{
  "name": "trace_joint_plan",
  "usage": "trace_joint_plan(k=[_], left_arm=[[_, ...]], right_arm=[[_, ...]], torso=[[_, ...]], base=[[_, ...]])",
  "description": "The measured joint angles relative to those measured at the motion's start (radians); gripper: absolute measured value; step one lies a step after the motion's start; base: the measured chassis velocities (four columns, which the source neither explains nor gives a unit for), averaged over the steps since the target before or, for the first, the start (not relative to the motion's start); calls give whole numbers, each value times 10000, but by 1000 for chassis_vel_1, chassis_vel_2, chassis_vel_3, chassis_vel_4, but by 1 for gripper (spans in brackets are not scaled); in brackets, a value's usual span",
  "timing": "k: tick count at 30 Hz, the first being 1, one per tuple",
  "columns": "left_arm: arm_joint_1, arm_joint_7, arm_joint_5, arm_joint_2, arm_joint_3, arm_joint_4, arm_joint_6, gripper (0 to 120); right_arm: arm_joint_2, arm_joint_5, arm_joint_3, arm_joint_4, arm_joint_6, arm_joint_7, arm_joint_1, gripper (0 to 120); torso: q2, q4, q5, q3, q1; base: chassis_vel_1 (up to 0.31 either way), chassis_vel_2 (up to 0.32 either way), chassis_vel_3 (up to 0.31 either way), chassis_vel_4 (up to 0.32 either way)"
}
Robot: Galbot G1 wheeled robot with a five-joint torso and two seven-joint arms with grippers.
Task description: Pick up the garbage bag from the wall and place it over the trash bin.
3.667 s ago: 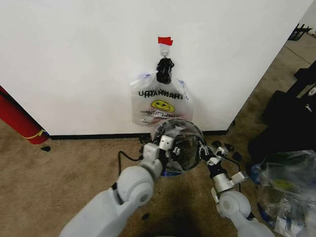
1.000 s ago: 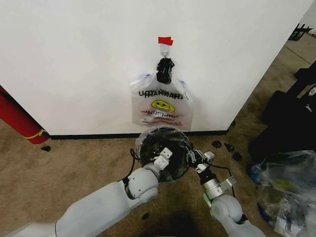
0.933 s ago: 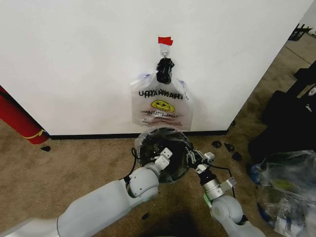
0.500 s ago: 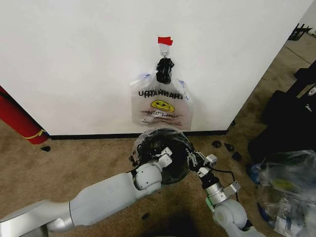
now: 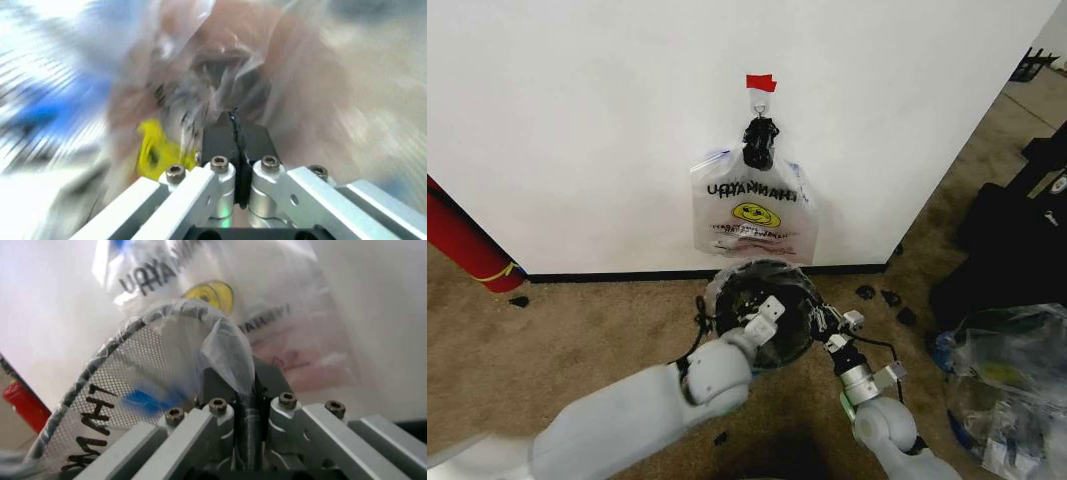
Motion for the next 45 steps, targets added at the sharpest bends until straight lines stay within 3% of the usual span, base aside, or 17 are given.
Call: trace_joint_plan(k=[3, 4, 5, 6, 10, 11, 13, 20, 32, 45], left_arm=[[933, 115, 327, 359, -866, -1094, 0, 0], [933, 115, 327, 359, -866, -1094, 0, 0], [1535, 191, 534, 483, -1520, -1706, 0, 0], [3091, 720, 1411, 609, -3603, -2918, -2, 0], [5341, 1559, 3689, 430, -5543, -3718, -877, 0], [5341, 1559, 3689, 430, -5543, -3718, -877, 0], [6118, 1658, 4699, 238, -6103, -3802, -1462, 0], [6685, 1387, 5159, -95, -6303, -3502, -1955, 0], [7261, 1142, 5318, -296, -6479, -3611, -2154, 0], [7534, 1117, 5332, -325, -6497, -3538, -2127, 0]], right_arm=[[13, 468, -121, -85, -212, 209, 62, 1], [13, 468, -121, -85, -212, 209, 62, 1], [19, 836, -170, -56, -361, 352, 31, 1], [26, 1801, -324, 270, -754, 875, -140, 1], [18, 2789, -519, 707, -1288, 1967, -419, 1], [18, 2789, -519, 707, -1288, 1967, -419, 1], [13, 3166, -553, 1187, -1850, 2857, -575, 1], [-69, 2806, -603, 2138, -3160, 4747, -802, 1], [-86, 1830, -457, 1804, -3645, 5151, -1028, 1], [-528, 1904, -9, 2852, -3877, 5170, -1695, 43]], torso=[[0, -3, 0, 0, -1], [0, -3, 0, 0, -1], [0, -4, 0, 0, -1], [2, -6, 1, -2, -2], [2, 0, -3, -1, -2], [2, 0, -3, -1, -2], [2, -2, 0, -2, -2], [2, -5, 2, 0, -1], [3, -6, -2, -2, 0], [0, -3, 2, 1, 0]], base=[[0, 0, 0, 0], [0, 0, 0, 0], [0, 0, 0, 0], [0, 0, 0, 0], [0, 0, 0, 0], [0, 0, 0, 0], [0, 0, 0, 0], [0, 0, 0, 0], [0, 0, 0, 0], [0, 0, 0, 0]])
